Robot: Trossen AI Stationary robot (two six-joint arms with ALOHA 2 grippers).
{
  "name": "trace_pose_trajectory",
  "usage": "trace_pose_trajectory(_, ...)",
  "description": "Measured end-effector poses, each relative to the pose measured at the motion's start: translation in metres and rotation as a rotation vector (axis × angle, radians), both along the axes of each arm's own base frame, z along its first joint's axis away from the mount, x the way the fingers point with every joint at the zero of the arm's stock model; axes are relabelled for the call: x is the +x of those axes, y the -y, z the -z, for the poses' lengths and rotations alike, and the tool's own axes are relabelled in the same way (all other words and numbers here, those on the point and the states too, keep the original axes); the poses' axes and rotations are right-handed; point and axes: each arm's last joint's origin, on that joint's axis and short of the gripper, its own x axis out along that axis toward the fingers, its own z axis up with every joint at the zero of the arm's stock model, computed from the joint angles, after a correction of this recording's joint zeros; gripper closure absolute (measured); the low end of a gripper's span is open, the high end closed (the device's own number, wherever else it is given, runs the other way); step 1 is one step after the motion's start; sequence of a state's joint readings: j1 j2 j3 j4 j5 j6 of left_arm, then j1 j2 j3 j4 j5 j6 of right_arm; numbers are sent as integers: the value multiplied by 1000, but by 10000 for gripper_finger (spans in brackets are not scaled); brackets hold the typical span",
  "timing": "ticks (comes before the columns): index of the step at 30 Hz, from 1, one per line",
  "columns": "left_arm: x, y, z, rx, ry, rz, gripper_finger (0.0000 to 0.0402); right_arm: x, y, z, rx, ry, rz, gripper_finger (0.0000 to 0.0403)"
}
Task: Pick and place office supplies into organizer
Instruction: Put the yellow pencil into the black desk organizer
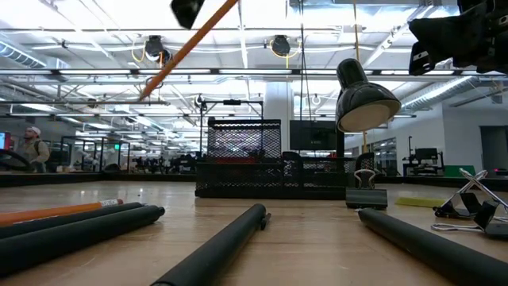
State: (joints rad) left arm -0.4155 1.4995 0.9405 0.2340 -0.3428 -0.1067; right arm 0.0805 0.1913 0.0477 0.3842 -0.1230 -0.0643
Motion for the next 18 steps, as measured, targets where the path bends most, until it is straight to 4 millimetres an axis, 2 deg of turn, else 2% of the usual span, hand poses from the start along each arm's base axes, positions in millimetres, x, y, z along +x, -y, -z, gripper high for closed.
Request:
trace_pose_trajectory(4,5,-27,-16,39,76,20,377,0,0,0,0,1,0,403)
trace_pose_trajectory(9,14,-54,-29,58,197,105,394,0,0,0,0,1,0,403)
trace_pose_trajectory(12,18,-67,-34,83,253,154,396,0,0,0,0,1,0,403)
trace_pose_trajectory(18,21,-94,-35,114,272,148,374,0,0,0,0,1,0,403)
